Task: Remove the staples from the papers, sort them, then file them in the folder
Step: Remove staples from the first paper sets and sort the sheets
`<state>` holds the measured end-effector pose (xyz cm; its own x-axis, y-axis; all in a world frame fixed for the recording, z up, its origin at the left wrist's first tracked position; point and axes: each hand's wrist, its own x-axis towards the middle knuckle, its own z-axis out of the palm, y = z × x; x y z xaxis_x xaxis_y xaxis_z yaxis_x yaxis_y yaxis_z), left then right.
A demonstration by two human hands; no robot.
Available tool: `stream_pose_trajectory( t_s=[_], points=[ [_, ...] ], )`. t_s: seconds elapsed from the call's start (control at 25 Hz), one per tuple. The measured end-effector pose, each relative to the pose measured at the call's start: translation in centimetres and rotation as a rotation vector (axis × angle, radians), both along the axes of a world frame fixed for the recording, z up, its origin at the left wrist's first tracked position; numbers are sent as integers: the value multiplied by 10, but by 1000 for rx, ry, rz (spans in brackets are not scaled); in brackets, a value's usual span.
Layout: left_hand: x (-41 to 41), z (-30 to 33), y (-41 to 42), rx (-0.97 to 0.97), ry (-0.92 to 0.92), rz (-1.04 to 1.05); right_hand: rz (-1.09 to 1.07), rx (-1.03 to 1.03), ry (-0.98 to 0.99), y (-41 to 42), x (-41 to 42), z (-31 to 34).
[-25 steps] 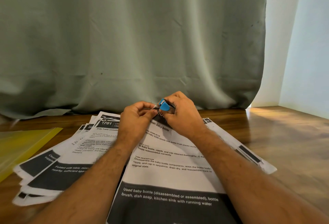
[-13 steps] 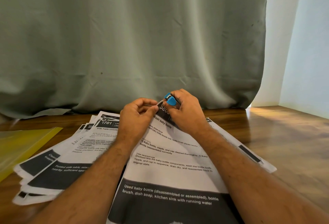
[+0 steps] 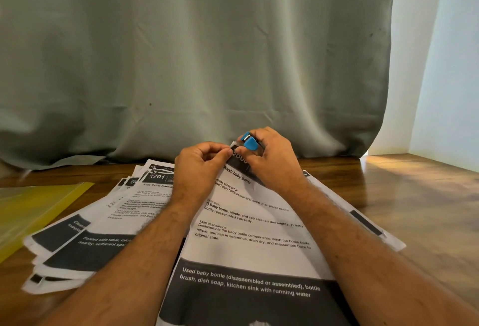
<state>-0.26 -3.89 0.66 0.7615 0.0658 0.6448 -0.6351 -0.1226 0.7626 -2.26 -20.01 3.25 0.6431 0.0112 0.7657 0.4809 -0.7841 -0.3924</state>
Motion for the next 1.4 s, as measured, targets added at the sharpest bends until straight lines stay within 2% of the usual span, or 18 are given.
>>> stream_pose_trajectory(
  t_s=[0.2, 0.28, 0.48, 0.68, 0.84, 1.0, 1.24, 1.4],
  points=[
    [1, -1, -1, 34, -41, 60, -173, -311, 94, -13, -6, 6],
    [1, -2, -1, 81, -55, 72, -201, -364, 90, -16, -7, 5],
    [-1, -3, -2, 149, -89, 75, -214, -379, 5, -16, -9, 3],
    [-3, -4, -2, 167, -88, 82, -173, -393, 70, -18, -13, 5],
    [-1, -3, -2, 197, -94, 90, -164, -395, 3, -18, -13, 5],
    [-1, -4, -2, 201, -121, 100, -178, -432, 35, -19, -13, 7],
    [-4, -4, -3, 370, -242, 140, -143, -480, -1, -20, -18, 8],
    [-4, -4, -4, 382, -229, 152, -135, -487, -14, -18, -18, 8]
  ],
)
